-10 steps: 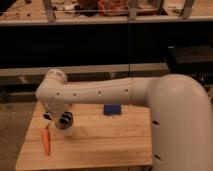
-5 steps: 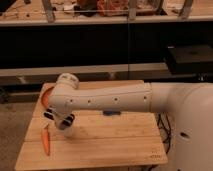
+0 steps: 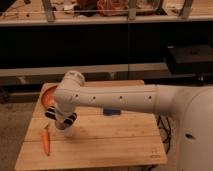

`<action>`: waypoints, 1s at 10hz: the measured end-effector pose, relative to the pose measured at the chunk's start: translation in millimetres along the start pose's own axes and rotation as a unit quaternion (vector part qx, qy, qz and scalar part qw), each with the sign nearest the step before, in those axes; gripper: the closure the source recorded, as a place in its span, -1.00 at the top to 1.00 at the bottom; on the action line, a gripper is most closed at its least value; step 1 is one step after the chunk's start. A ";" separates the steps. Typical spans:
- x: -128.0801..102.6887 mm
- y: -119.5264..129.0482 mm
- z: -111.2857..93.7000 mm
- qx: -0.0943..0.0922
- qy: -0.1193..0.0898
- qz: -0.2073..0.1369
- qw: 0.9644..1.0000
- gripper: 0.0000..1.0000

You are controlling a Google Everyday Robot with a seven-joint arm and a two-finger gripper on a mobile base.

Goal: Place the eraser in the ceramic cup

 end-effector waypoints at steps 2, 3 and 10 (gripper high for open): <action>0.0 -0.7 -0.9 0.009 -0.006 -0.008 1.000 0.35; -0.1 -0.9 -2.2 0.014 -0.011 -0.012 1.000 0.55; -7.9 1.4 -8.2 0.012 -0.033 -0.025 0.999 0.60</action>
